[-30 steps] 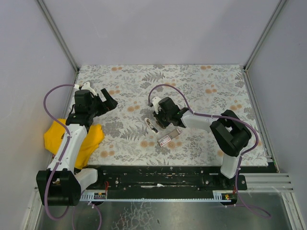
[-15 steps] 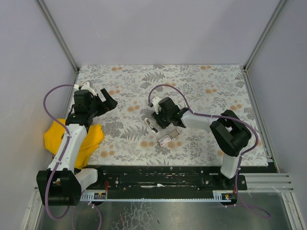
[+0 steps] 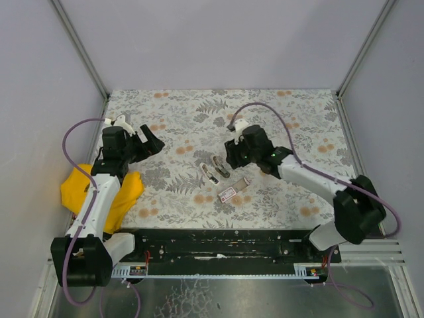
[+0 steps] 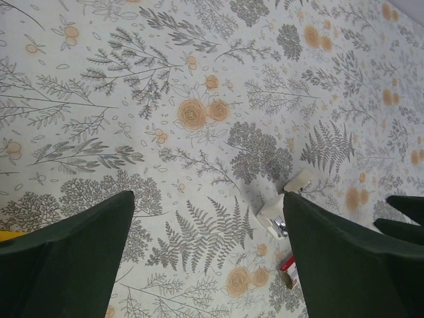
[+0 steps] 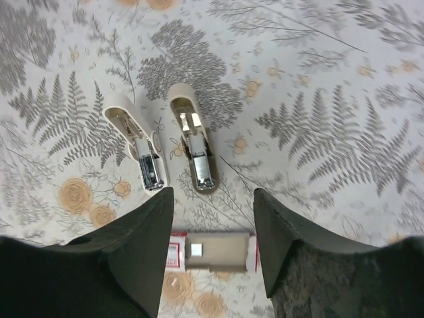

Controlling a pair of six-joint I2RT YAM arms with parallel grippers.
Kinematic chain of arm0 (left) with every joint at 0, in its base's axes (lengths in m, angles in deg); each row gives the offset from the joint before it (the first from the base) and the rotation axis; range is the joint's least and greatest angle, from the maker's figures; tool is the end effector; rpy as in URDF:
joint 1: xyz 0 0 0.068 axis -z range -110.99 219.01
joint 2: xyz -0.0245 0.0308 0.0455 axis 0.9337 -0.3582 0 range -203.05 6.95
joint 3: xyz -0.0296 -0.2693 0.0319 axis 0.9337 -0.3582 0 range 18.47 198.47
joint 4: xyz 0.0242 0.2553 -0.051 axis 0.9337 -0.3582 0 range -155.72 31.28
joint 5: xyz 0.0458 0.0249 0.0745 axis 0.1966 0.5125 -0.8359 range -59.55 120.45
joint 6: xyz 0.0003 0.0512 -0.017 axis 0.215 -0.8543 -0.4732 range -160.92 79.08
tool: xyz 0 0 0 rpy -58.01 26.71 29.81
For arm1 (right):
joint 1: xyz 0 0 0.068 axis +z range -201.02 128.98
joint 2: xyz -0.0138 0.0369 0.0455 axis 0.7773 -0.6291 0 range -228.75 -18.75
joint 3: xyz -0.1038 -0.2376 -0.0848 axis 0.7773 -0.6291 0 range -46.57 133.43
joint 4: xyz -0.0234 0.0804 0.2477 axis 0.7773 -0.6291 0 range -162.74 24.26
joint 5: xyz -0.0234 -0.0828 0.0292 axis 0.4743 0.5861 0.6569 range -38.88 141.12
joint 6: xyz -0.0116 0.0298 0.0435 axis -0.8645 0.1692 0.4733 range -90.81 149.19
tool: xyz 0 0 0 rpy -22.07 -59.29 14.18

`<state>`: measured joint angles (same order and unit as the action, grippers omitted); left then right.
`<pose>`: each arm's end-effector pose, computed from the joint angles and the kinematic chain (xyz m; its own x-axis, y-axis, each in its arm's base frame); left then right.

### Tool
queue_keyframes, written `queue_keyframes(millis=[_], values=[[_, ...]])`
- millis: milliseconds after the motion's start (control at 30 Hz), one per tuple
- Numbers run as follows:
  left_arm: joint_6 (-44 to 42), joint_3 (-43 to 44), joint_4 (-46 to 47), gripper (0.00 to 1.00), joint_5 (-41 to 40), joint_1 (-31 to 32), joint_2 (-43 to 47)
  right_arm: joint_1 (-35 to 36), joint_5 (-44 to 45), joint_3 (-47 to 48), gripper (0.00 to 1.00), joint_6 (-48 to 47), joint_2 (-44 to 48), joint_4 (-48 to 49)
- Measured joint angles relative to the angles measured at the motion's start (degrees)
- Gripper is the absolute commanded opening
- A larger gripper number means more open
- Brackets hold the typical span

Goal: Load the staples into the stapler

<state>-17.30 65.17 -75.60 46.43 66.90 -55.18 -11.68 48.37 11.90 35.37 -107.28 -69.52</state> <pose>0.2404 -0.0009 0.2816 -0.5685 -0.4063 -0.7154 -0.0334 0.8802 -0.4734 0.2668 0.2209 0.2455 -0.4996 -0.2705 -0.8229 -0.6137 0.7810 0.1158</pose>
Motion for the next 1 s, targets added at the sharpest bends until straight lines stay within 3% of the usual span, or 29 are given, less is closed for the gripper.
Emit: queue_keyframes(millis=[133, 300, 1000], values=[[-0.17, -0.70, 1.03, 0.91, 1.18, 1.75, 0.72, -2.73, 0.31, -4.04, 0.44, 5.75, 7.54, -1.38], [-0.85, -0.70, 1.25, 0.91, 1.09, 6.93, 0.72, -2.71, 0.26, -10.54, 0.33, 9.22, 8.13, -3.96], [-1.62, -0.70, 0.81, 0.91, -1.05, 7.91, -1.36, 3.56, 0.59, -8.98, 0.26, 7.96, -3.02, -6.21]])
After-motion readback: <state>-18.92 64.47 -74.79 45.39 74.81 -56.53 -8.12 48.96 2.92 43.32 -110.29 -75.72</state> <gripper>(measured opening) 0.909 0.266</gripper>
